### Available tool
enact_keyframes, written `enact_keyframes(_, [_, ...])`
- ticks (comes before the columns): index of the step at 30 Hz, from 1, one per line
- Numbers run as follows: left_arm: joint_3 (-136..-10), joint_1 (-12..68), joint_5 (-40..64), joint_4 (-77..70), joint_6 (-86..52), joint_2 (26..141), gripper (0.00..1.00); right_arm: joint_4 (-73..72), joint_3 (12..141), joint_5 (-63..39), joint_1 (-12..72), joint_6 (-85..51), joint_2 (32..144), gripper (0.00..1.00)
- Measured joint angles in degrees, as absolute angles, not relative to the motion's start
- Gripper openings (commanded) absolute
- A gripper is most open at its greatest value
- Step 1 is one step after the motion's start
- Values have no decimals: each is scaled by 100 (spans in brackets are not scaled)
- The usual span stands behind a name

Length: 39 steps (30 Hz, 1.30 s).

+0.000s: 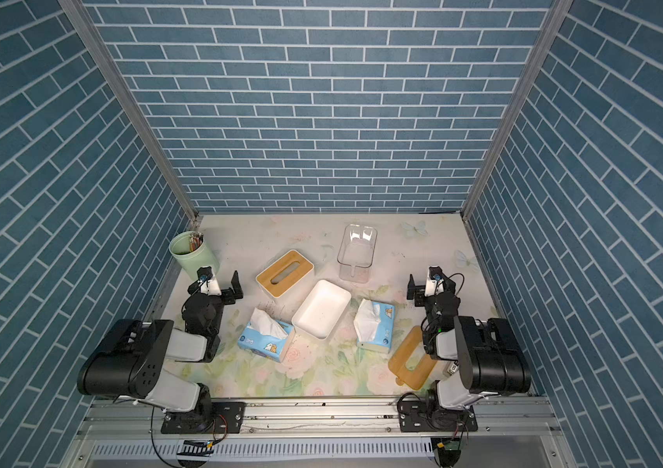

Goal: Put the tissue paper into the tissue box
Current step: Move the tissue box to the center of the board.

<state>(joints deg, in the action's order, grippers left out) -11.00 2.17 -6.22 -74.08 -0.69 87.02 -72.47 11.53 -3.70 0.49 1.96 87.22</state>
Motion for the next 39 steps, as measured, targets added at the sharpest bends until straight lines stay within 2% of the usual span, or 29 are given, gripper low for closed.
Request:
enact_keyframes(24, [-1103, 217, -624, -7404, -69, 8700, 100, -7247, 1153, -357, 49, 196, 8722, 100])
enact_keyframes(27, [-1446, 217, -642, -6606, -80, 8473, 100, -7054, 1164, -252, 49, 183, 8554, 100])
enact_keyframes(33, [-3245, 217, -786, -4375, -587, 8003, 99, -5870, 1538, 270, 49, -176, 7172, 100])
enact_keyframes(39, [-3288, 217, -340, -3420, -1153, 7365, 100, -4248, 2215, 322, 49, -744, 5924, 99])
